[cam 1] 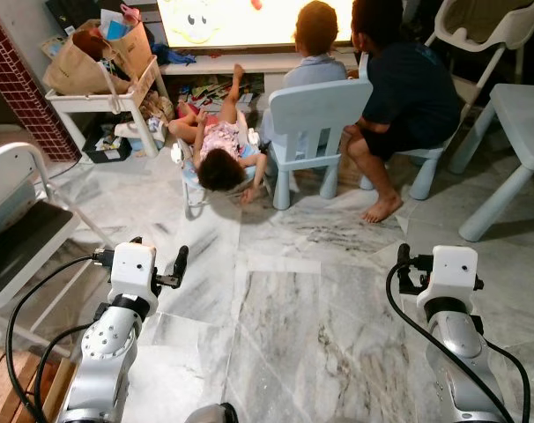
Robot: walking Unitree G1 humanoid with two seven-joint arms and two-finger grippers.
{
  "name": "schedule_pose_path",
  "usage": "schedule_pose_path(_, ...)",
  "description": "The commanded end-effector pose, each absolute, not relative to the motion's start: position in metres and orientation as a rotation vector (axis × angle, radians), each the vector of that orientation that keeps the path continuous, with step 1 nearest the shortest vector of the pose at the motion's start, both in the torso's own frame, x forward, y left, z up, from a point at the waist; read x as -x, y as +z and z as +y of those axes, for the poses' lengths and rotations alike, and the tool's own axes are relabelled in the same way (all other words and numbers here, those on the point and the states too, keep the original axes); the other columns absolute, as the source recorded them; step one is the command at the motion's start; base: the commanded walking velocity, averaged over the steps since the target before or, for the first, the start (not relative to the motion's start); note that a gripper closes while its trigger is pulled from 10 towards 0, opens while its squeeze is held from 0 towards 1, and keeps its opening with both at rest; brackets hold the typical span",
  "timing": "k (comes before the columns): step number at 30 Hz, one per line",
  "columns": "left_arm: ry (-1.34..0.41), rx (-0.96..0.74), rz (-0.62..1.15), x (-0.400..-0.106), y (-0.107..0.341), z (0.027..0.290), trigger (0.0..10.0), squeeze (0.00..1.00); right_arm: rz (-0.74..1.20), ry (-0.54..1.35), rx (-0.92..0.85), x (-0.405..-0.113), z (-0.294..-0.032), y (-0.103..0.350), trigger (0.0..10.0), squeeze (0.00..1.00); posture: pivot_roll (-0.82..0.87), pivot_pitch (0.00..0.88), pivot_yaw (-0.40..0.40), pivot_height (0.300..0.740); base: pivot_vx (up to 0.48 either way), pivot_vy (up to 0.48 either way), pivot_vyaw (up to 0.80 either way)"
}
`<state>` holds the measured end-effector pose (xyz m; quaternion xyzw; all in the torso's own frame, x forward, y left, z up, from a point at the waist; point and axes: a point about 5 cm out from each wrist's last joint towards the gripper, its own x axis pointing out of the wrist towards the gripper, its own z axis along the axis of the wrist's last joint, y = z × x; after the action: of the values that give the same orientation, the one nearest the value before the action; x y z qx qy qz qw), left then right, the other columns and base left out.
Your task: Restocking fridge
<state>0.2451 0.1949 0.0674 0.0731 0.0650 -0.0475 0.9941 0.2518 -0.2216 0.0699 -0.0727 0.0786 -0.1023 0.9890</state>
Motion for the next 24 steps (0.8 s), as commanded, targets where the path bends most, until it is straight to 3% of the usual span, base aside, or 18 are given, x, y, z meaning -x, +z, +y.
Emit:
schedule_pose_path(1,-0.042,-0.138,0.095,-0.24,0.08,0.201,10.0,0.0,0.162,-0.166,0.139,-0.252,-0.213,0.071,10.0,0.0,-0.11,0.063,0.031,0.74,0.0,0.0,0.0)
schedule_pose_path(13,0.003,-0.16,0.082,-0.234,0.085,0.2,10.0,0.0,0.085,-0.16,0.161,-0.268,-0.21,0.087,10.0,0.0,-0.09,0.063,0.01,0.74,0.0,0.0,0.0)
schedule_pose_path(18,0.009,-0.167,0.09,-0.23,0.085,0.197,10.0,0.0,0.112,-0.139,0.172,-0.263,-0.213,0.083,10.0,0.0,-0.07,0.077,-0.035,0.74,0.0,0.0,0.0)
schedule_pose_path(24,-0.015,-0.147,0.101,-0.236,0.077,0.185,10.0,0.0,0.083,-0.193,0.198,-0.264,-0.228,0.092,10.0,0.0,-0.13,0.066,0.004,0.74,0.0,0.0,0.0)
